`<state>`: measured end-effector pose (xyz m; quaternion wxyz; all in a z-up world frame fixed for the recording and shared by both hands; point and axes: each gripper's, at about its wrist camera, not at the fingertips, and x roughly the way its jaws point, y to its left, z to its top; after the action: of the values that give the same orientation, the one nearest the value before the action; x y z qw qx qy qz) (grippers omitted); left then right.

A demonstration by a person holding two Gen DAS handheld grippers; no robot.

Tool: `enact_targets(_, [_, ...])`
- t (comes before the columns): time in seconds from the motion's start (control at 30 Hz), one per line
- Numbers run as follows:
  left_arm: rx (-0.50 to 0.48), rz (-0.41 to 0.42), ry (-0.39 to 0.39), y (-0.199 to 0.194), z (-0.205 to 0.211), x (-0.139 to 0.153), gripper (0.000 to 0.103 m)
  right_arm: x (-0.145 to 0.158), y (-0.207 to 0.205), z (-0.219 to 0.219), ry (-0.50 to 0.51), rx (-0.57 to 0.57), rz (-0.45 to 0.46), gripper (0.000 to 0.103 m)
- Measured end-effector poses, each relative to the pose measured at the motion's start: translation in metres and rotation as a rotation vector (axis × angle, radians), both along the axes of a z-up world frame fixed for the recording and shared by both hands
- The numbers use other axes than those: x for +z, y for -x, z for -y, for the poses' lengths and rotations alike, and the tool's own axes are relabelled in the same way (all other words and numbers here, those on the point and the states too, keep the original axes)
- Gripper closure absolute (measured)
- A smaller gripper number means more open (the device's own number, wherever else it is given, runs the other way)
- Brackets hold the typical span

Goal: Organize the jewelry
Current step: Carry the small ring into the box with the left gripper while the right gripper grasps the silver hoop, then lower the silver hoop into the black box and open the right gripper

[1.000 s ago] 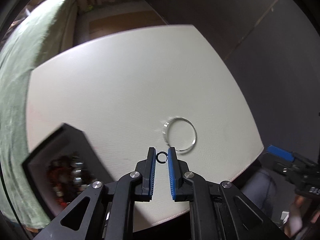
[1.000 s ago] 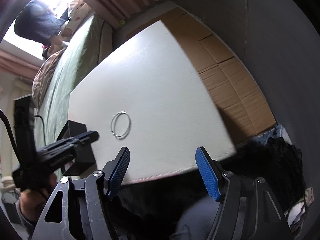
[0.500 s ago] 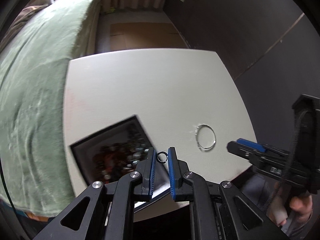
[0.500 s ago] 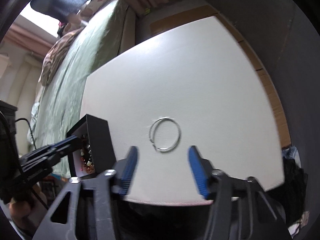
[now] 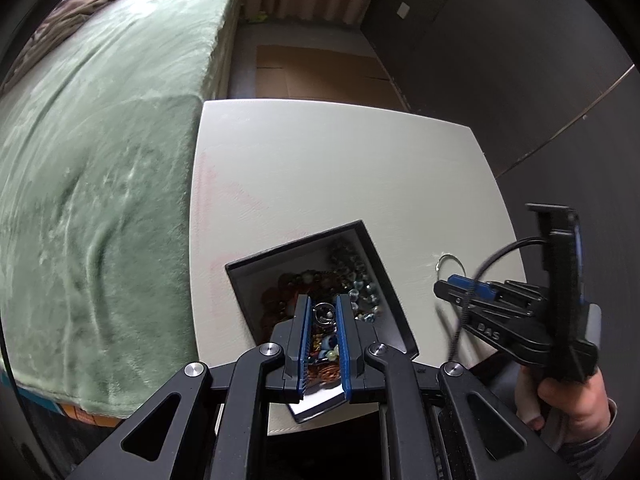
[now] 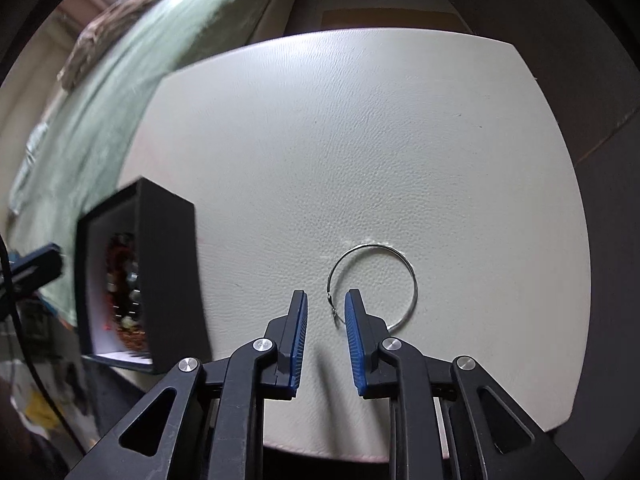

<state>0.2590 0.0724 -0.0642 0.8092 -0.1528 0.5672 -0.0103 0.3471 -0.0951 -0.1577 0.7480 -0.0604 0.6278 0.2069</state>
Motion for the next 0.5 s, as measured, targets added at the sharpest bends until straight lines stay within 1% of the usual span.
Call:
enact_targets(0.03, [0.001, -0.001, 0.001, 0.001, 0.0, -0.001, 0.09, -0.003, 0.0, -0.002, 0.014, 0.007, -0.001, 0.086])
enact_targets(0.1, [0.001, -0.005, 0.0, 0.002, 0.0, -0.002, 0.09, -0.008, 0.001, -0.006, 0.045, 0.021, 0.005, 0.094])
enact_targets(0.17, [0.002, -0.014, -0.001, 0.003, 0.0, -0.005, 0.09, -0.006, 0.001, -0.007, 0.041, 0.034, 0.013, 0.098])
enact_targets(0.3, [0.005, -0.03, 0.021, 0.001, 0.0, -0.01, 0.09, 0.003, 0.0, 0.003, -0.023, 0.0, 0.019, 0.099])
enact_targets(0.37, [-0.008, -0.027, 0.048, 0.0, 0.002, -0.011, 0.09, 0.012, 0.002, 0.01, -0.07, -0.01, 0.019, 0.099])
enact_targets(0.43, [-0.022, -0.041, 0.064, -0.003, 0.005, -0.013, 0.089, 0.022, 0.004, 0.014, -0.102, -0.011, 0.027, 0.099])
enact_targets(0.5, [-0.01, -0.049, 0.074, -0.005, 0.003, -0.015, 0.079, 0.035, 0.007, 0.015, -0.127, -0.005, 0.039, 0.099])
